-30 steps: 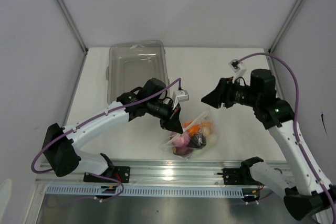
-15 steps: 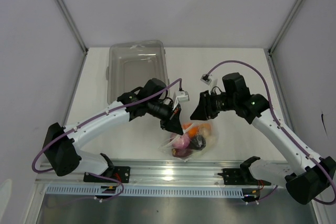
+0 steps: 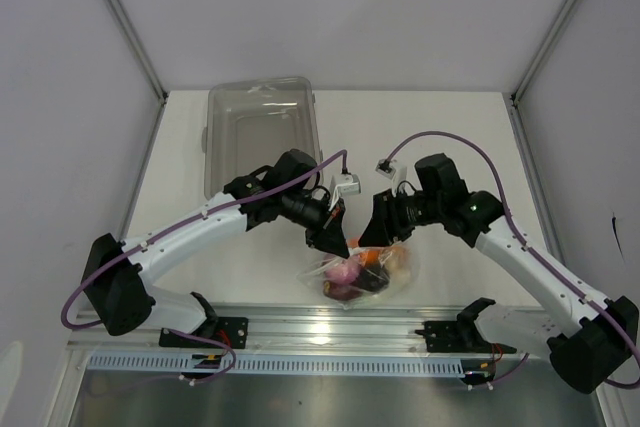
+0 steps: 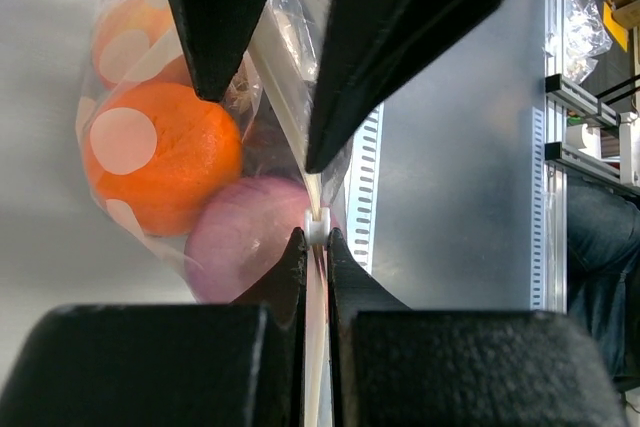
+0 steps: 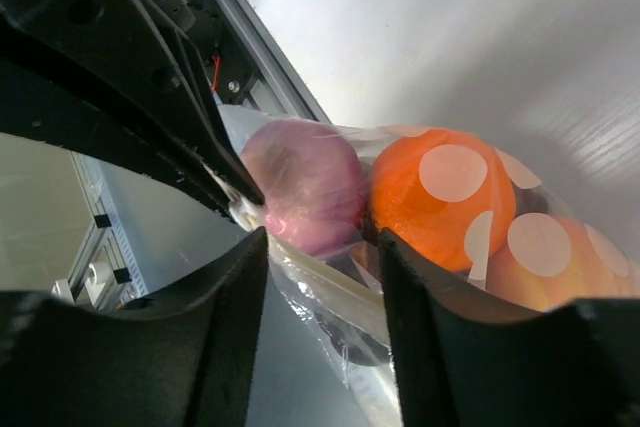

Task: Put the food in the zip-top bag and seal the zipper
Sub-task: Zip the zipper food storage bag at the center of the board.

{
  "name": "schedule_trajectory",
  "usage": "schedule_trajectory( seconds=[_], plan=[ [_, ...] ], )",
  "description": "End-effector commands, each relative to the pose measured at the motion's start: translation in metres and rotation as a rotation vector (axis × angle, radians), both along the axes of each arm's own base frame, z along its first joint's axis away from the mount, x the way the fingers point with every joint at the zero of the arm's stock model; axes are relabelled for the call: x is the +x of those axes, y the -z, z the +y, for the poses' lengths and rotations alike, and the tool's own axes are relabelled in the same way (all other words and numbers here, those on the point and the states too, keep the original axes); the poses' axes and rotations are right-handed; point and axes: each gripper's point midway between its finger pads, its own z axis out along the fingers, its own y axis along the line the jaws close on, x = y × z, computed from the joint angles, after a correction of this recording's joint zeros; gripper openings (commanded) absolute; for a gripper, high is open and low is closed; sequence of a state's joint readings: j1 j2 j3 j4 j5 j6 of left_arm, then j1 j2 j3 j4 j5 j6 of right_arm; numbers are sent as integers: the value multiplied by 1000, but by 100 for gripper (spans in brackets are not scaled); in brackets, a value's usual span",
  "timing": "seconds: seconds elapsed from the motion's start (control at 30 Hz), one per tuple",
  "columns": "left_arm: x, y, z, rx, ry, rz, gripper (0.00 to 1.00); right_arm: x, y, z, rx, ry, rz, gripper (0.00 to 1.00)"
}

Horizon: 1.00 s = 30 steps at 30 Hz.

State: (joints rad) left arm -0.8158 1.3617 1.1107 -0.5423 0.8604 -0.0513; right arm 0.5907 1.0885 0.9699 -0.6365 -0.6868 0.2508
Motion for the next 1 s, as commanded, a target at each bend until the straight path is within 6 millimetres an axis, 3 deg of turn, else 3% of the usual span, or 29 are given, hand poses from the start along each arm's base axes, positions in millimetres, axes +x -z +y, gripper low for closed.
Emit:
schedule_trajectory(
  seconds=[0.0, 0.03, 0.17, 0.33, 0.63, 0.97],
  plan=[
    [1, -22, -5, -69, 40, -49, 0, 0, -16, 1, 33, -5, -83, 55],
    [0, -19, -3, -59, 45, -38, 1, 4, -24, 1, 38, 8, -109, 60],
    [-7, -24, 1, -70, 80, -45, 1, 9, -40, 4, 42, -2, -133, 67],
    [-14, -23, 9, -57, 104, -51, 1, 5, -36, 8, 36, -70, -108, 68],
    [-28, -23, 14, -82, 156, -15, 1, -4, -49, 16, 97, -158, -99, 64],
    [-25, -23, 15, -85, 135, -43, 1, -10, -34, 18, 85, -201, -43, 52]
  ],
)
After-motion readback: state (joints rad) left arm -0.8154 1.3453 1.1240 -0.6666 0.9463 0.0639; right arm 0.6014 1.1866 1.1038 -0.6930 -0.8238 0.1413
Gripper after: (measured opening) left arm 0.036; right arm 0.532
